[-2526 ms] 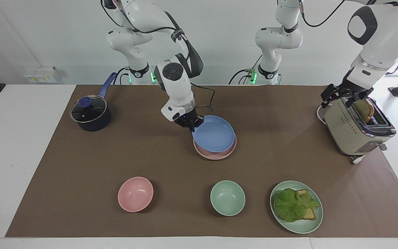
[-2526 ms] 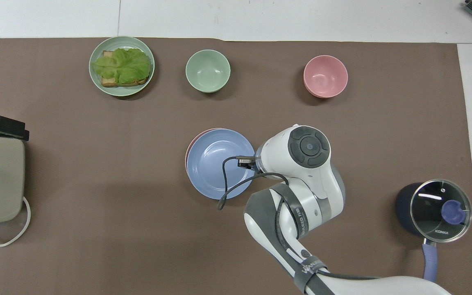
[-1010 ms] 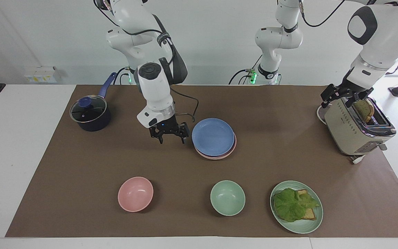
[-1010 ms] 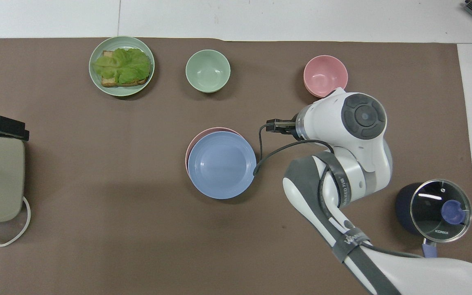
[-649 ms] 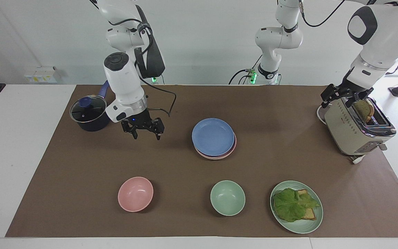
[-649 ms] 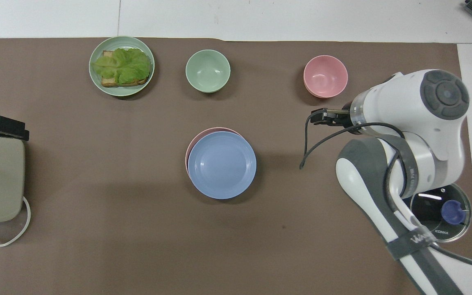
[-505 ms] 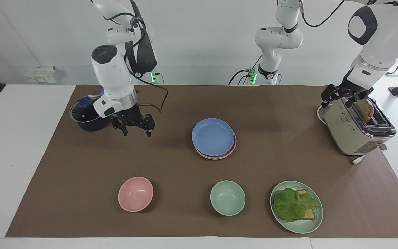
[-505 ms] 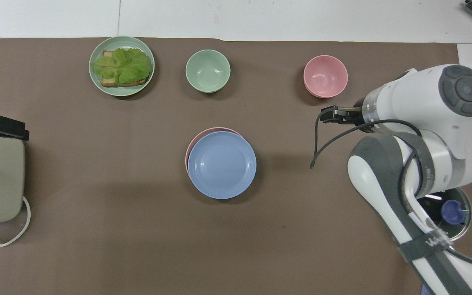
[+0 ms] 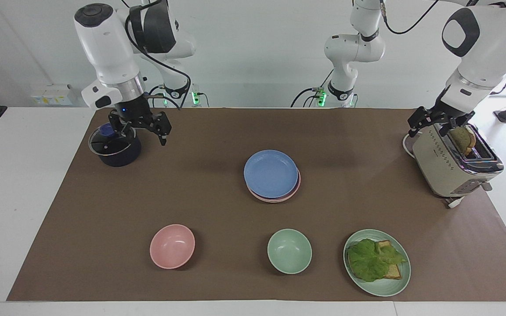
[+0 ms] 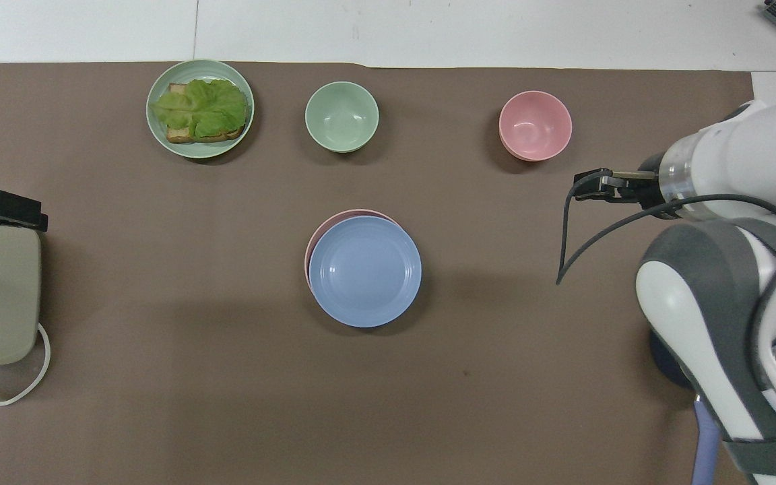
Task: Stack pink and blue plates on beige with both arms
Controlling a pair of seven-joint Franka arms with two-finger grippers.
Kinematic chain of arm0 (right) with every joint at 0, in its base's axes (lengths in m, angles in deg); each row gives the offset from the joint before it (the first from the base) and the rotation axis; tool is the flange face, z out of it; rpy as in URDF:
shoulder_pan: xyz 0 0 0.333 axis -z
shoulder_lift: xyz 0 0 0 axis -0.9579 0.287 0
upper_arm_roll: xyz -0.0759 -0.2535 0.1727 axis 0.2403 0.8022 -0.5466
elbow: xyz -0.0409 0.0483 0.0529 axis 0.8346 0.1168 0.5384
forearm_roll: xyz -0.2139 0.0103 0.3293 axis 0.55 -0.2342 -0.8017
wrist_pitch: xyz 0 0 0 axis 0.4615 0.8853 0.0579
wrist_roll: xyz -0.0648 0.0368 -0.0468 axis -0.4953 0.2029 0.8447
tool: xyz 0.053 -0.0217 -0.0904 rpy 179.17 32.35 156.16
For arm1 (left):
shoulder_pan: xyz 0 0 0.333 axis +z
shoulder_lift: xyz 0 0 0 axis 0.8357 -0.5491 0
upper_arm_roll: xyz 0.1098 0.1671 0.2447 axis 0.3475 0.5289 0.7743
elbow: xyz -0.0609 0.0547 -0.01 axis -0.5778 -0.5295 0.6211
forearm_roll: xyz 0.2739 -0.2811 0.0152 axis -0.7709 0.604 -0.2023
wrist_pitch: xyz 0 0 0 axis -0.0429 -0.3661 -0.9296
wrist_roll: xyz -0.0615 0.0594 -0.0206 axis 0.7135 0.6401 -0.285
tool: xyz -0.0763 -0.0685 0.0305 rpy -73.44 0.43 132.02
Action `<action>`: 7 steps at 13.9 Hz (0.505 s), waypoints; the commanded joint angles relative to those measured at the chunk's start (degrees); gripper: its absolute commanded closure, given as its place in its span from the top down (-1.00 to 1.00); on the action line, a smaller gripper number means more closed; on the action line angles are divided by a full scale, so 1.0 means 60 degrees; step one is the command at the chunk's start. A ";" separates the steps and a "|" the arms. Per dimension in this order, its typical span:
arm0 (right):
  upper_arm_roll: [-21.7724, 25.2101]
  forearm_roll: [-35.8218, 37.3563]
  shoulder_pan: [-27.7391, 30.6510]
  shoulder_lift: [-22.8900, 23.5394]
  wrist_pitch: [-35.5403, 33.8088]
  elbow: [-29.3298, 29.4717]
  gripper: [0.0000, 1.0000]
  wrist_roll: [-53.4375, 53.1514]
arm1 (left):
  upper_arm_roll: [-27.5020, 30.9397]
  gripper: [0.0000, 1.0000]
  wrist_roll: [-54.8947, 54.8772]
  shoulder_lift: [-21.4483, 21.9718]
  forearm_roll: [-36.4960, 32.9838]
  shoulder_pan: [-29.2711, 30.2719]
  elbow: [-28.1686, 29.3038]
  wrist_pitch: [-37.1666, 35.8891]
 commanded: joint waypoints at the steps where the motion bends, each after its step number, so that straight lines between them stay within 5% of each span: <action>1: -0.0076 0.0173 0.0374 -0.0242 -0.0785 0.0355 1.00 0.0389 | -0.0005 1.00 -0.0092 0.0050 -0.0151 0.0021 -0.0060 -0.0086; 7: -0.0061 0.0114 0.0478 -0.0975 -0.1460 0.0444 1.00 0.0316 | -0.0005 1.00 -0.0092 0.0050 -0.0151 0.0021 -0.0060 -0.0101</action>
